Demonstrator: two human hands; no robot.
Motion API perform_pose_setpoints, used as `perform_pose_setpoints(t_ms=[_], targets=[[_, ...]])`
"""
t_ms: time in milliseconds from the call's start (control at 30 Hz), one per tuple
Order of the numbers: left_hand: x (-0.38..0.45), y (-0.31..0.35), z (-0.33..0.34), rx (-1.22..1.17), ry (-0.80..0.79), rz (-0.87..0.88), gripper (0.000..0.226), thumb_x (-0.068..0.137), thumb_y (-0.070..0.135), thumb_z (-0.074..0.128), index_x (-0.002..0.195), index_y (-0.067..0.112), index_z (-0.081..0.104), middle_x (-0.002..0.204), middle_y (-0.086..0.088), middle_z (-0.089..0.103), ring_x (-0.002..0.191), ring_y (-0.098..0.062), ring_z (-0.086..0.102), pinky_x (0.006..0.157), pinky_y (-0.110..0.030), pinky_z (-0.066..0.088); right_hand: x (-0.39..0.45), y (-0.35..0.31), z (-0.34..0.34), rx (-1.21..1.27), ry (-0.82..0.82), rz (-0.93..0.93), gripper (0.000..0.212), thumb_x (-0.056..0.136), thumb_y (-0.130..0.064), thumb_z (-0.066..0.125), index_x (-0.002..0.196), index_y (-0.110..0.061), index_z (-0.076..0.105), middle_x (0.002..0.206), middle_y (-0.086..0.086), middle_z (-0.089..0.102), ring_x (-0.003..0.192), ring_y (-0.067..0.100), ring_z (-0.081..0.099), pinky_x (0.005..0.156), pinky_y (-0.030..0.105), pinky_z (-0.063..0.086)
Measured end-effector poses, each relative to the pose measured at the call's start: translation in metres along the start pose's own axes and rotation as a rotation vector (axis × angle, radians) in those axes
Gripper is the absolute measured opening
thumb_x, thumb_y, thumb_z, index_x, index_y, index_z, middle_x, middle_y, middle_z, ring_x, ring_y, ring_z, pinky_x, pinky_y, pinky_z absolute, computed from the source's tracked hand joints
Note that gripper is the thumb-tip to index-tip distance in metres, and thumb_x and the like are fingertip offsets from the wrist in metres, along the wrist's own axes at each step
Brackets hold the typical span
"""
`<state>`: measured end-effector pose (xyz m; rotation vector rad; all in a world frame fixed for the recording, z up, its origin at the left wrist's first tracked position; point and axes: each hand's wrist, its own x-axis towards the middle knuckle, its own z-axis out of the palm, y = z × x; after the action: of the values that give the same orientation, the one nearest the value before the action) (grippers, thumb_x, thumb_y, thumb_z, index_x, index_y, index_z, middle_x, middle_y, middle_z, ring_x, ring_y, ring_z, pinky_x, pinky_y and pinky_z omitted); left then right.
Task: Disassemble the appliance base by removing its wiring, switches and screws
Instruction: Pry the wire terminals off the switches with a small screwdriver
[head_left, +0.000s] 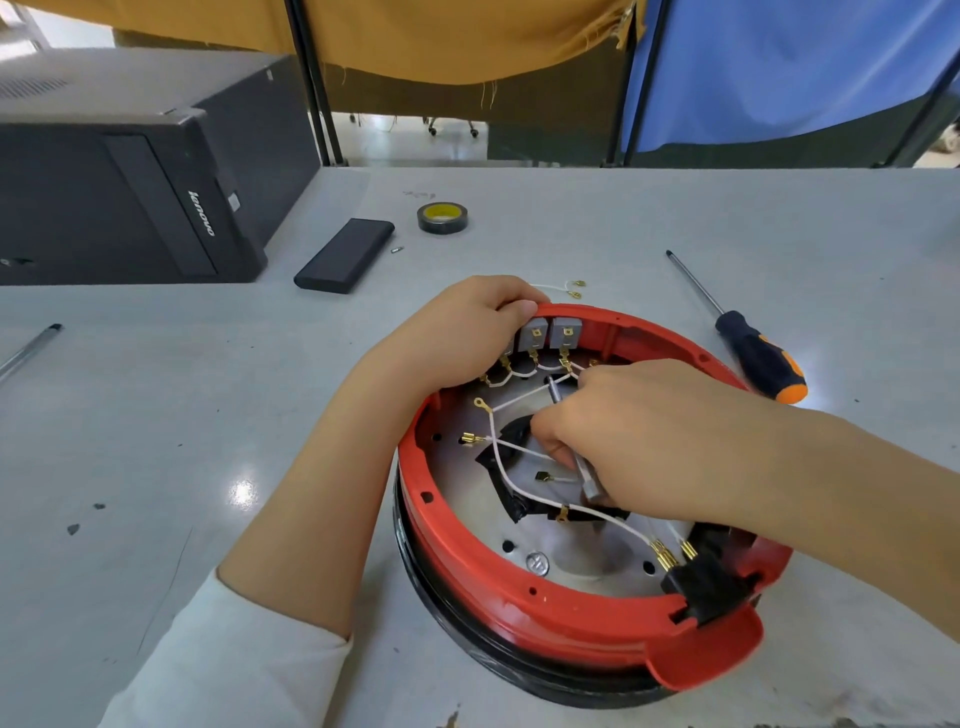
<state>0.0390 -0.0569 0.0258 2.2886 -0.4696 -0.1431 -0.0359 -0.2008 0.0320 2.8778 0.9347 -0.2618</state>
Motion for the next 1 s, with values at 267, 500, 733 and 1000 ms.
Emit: perform_pose_setpoints(t_ms=[267,500,733,1000], targets=[[0.0,0.0,-0.001,-0.002,-0.009,0.003,0.029,0.1,0.025,0.04,0.119,0.027,0.061,0.115,0.008,0.063,0.104,-0.009,0.056,0.08,-0.015,0.04,-0.007,0.005,-0.009,0.137,-0.058,0.054,0.032,0.081,-0.013,0.06,0.062,-0.028,0.039,0.073,-0.01,0.064,0.071,0.002,0.056,0.061,0.022,0.041],[0.003,-0.001,0.0,-0.001,0.005,0.034,0.027,0.099,0.023,0.042,0.117,0.025,0.062,0.081,0.015,0.059,0.062,0.013,0.051,0.052,-0.003,0.032,-0.018,0.016,-0.036,0.869,-0.002,0.118,0.039,0.09,-0.012,0.058,0.065,-0.017,0.029,0.075,-0.008,0.074,0.051,0.007,0.04,0.054,0.021,0.036],[0.001,0.0,-0.001,-0.021,-0.011,0.033,0.027,0.098,0.021,0.043,0.115,0.022,0.063,0.09,0.011,0.064,0.075,0.007,0.054,0.066,-0.009,0.038,-0.016,0.01,-0.033,0.478,0.3,0.086,0.039,0.089,-0.011,0.057,0.061,-0.022,0.033,0.073,-0.008,0.07,0.068,-0.002,0.06,0.062,0.021,0.044],[-0.001,0.003,-0.002,-0.031,-0.01,0.027,0.024,0.098,0.021,0.044,0.108,0.021,0.065,0.086,0.011,0.063,0.076,-0.003,0.053,0.067,-0.01,0.039,-0.014,0.025,-0.035,0.571,0.23,-0.103,0.036,0.091,0.0,0.046,0.064,-0.02,0.035,0.07,-0.006,0.064,0.069,0.005,0.069,0.067,0.032,0.053]])
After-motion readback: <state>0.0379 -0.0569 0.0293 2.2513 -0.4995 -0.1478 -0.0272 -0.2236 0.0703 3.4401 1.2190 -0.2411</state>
